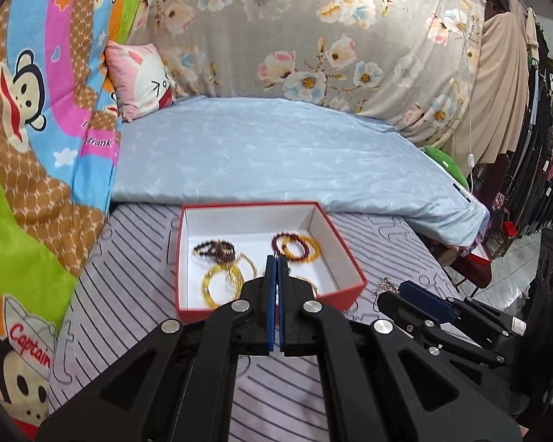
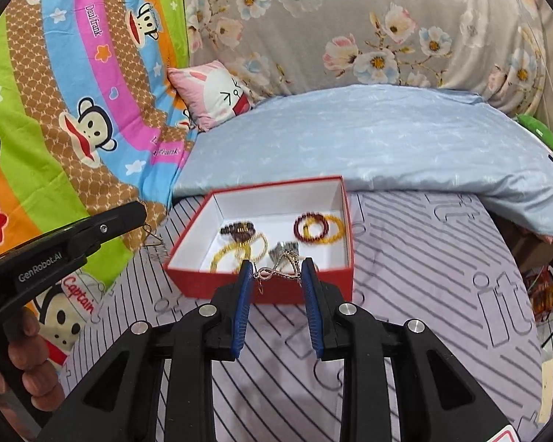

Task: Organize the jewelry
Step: 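Carry the silver earring and heart pendant into the red box and open both tools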

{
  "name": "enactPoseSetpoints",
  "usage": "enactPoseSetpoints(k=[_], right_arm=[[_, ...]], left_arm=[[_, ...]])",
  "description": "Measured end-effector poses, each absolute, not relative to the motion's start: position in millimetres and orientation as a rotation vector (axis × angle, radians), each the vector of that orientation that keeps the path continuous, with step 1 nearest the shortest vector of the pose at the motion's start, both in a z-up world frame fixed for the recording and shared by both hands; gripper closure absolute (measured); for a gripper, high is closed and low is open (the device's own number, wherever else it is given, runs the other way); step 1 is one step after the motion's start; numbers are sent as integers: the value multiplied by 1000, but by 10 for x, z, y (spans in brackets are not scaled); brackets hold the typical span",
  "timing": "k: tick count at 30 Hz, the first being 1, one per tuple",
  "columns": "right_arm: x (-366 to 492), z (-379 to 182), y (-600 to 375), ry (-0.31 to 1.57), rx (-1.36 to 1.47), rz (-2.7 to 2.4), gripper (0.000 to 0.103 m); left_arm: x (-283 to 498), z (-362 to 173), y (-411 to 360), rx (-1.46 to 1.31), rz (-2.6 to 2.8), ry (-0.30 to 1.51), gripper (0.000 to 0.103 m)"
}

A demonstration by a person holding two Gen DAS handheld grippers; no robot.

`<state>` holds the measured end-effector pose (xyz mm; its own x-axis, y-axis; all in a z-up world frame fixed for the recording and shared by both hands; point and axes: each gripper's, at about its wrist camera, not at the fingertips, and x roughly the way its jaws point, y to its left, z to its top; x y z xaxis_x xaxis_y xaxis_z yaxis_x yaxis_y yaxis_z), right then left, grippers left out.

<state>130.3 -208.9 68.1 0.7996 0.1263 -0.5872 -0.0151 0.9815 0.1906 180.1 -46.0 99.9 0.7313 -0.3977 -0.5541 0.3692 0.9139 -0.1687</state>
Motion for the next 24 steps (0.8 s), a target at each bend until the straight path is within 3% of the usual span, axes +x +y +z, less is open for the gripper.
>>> enactPoseSetpoints(k=[8, 24], right_arm=[[1748, 807, -2075, 629, 155, 92, 78], [2310, 450, -2037, 705, 161, 111, 78]], left_arm=[[2219, 1086, -493, -54, -417, 615, 103], [2738, 770, -548, -44, -386, 678, 103]])
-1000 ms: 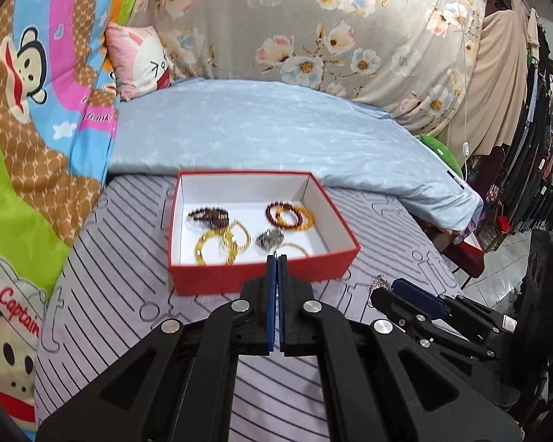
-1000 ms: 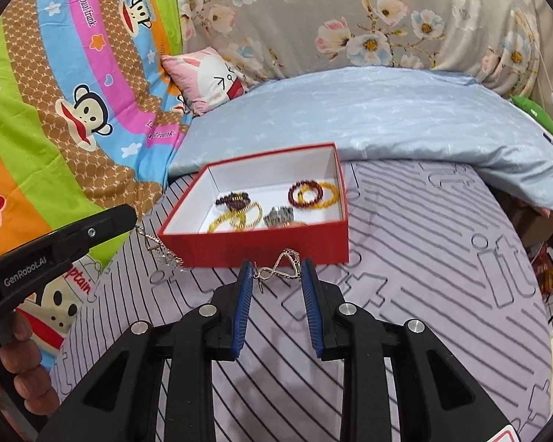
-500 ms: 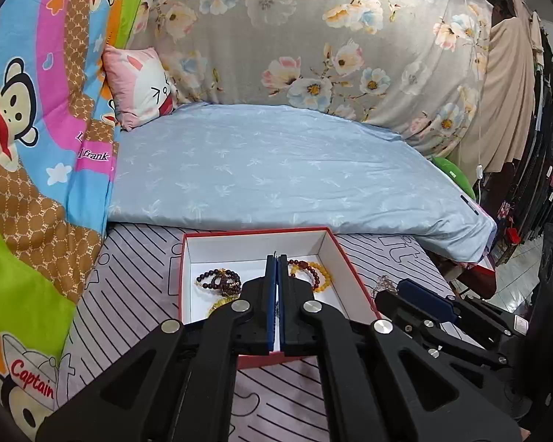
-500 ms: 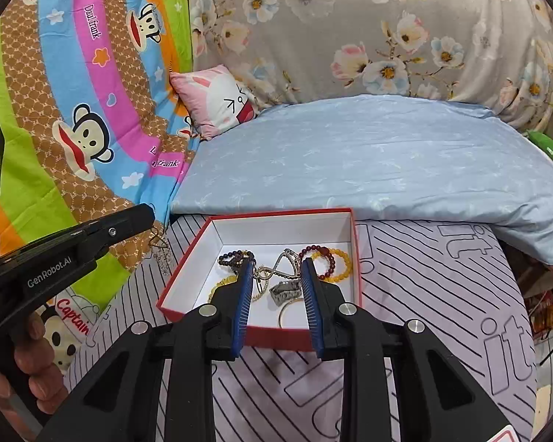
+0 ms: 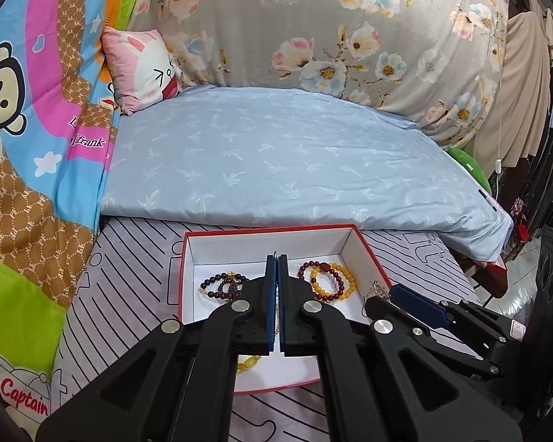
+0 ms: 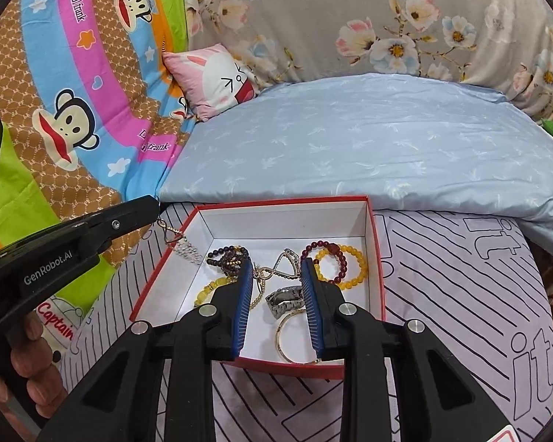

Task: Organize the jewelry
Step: 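Carry the silver earring and heart pendant into the red box and open both tools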

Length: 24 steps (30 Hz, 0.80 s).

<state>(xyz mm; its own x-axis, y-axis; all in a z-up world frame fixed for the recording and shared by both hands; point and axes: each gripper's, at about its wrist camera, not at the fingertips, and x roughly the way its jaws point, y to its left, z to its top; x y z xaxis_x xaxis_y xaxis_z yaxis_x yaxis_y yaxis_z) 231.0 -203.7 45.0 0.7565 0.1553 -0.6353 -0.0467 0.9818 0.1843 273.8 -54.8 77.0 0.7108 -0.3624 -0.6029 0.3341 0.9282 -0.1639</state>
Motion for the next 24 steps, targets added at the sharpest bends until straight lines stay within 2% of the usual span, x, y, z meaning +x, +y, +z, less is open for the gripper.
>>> enactPoseSetpoints(k=[24], right_arm=[[2614, 117, -2021, 767, 151, 91, 77]], left_arm=[[3060, 269, -614, -23, -342, 760, 103]])
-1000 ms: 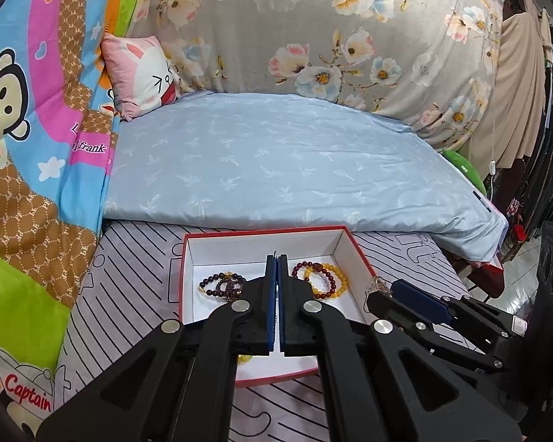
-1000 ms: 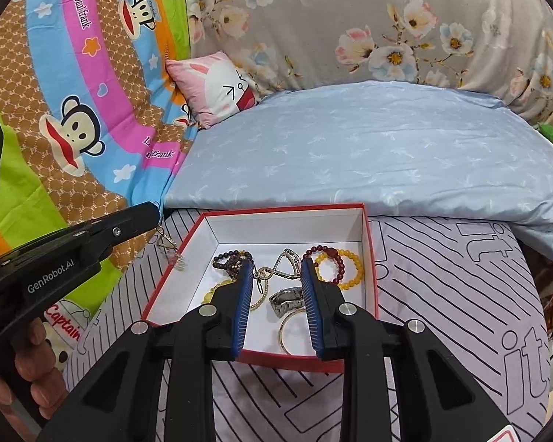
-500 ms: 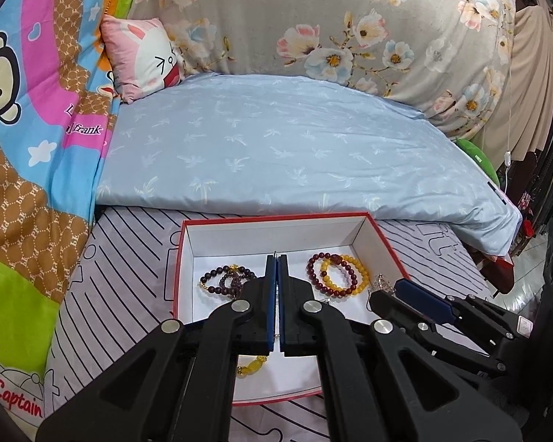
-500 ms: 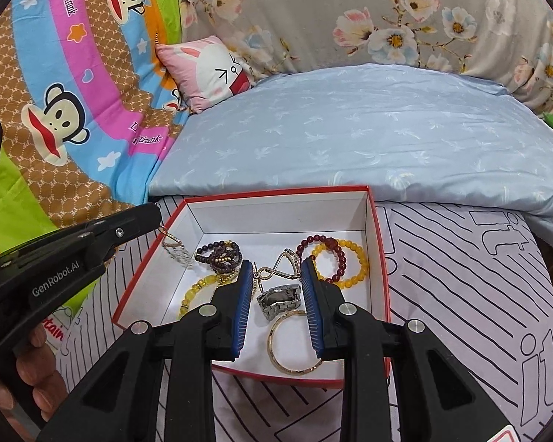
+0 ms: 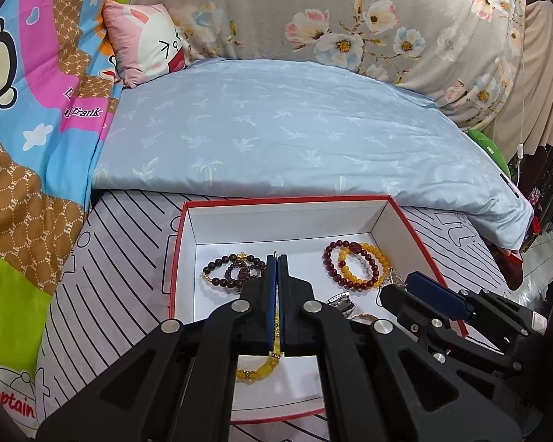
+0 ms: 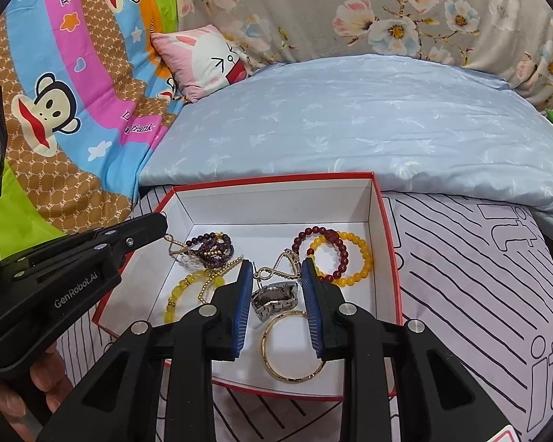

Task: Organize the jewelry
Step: 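Carry the silver earring and heart pendant into the red box and open both tools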

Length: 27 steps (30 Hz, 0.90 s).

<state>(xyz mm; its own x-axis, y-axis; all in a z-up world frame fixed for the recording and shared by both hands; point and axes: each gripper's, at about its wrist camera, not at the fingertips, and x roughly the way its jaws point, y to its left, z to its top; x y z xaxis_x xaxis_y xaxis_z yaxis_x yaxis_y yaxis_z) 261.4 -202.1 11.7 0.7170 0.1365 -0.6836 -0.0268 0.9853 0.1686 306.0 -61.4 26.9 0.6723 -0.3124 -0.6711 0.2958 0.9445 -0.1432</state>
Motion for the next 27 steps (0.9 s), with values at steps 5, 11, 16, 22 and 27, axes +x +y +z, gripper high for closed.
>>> enactPoseSetpoints(k=[5, 11, 16, 22, 27], right_arm=[[2639, 77, -2031, 774, 149, 85, 77], [2683, 46, -2008, 780, 144, 77, 77], [2695, 24, -1997, 778, 138, 67, 74], [2661, 69, -1988, 765, 149, 55, 63], [2586, 142, -1982, 748, 146, 49, 55]], left_arm=[[3100, 222, -621, -10, -329, 761, 103], [3131, 173, -640, -6, -326, 769, 103], [3147, 163, -629, -10, -316, 768, 102], [3132, 182, -584, -7, -294, 765, 102], [3078, 226, -565, -5, -285, 759, 102]])
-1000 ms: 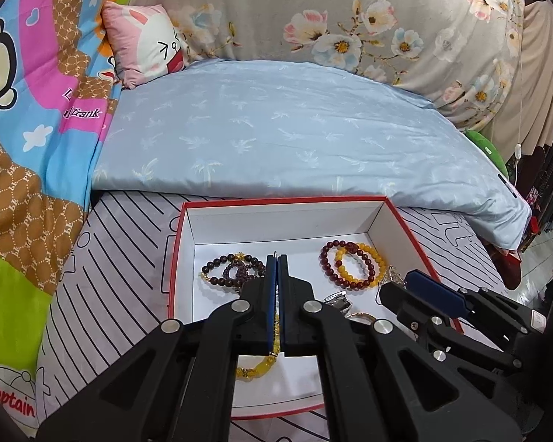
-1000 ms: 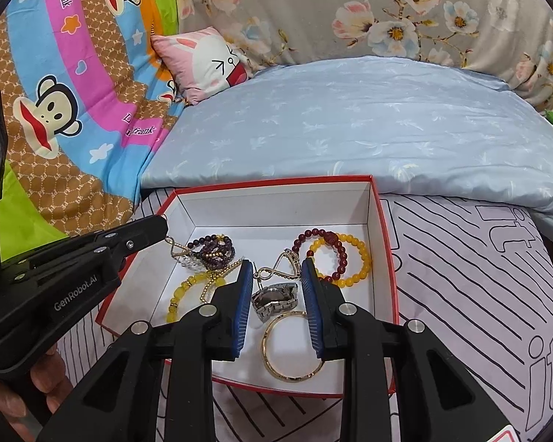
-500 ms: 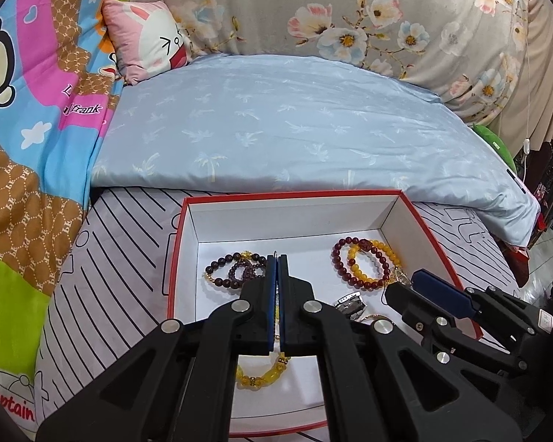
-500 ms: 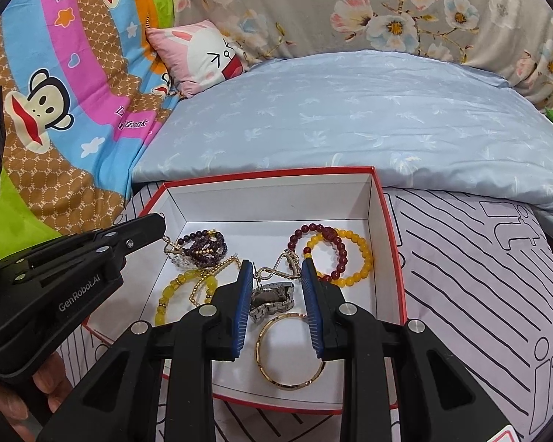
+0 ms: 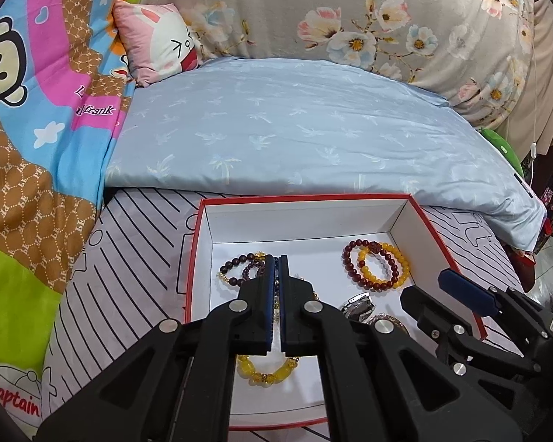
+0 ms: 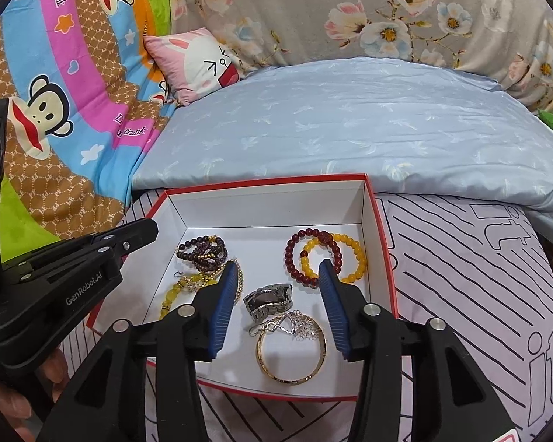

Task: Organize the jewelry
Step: 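Carry the silver earring and heart pendant into the red box and open both tools, then lift both open tools out of the red box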

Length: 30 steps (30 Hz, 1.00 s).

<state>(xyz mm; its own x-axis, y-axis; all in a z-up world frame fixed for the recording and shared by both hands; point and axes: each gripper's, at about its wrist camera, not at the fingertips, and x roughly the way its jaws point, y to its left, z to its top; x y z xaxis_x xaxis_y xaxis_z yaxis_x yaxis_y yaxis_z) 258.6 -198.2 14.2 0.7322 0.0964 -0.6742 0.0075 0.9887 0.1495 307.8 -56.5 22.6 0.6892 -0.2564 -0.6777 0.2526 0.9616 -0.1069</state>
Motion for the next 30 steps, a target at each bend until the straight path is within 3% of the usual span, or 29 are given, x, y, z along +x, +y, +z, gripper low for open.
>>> enactPoseSetpoints(k=[2, 6, 22, 24, 30], right_arm=[[2550, 172, -1963, 742, 142, 46, 52], [2455, 217, -1959, 731, 143, 36, 45], [2044, 322, -1908, 723, 142, 9, 44], [1988, 330, -1914, 723, 140, -7, 44], [1836, 332, -1958, 721, 148, -36, 36]], left_arm=[[3052, 236, -561, -3, -279, 757, 99], [2958, 267, -540, 3, -257, 747, 81], [2564, 335, -535, 24, -246, 740, 77], [2513, 345, -525, 25, -231, 734, 67], [2389, 351, -498, 26, -203, 726, 52]])
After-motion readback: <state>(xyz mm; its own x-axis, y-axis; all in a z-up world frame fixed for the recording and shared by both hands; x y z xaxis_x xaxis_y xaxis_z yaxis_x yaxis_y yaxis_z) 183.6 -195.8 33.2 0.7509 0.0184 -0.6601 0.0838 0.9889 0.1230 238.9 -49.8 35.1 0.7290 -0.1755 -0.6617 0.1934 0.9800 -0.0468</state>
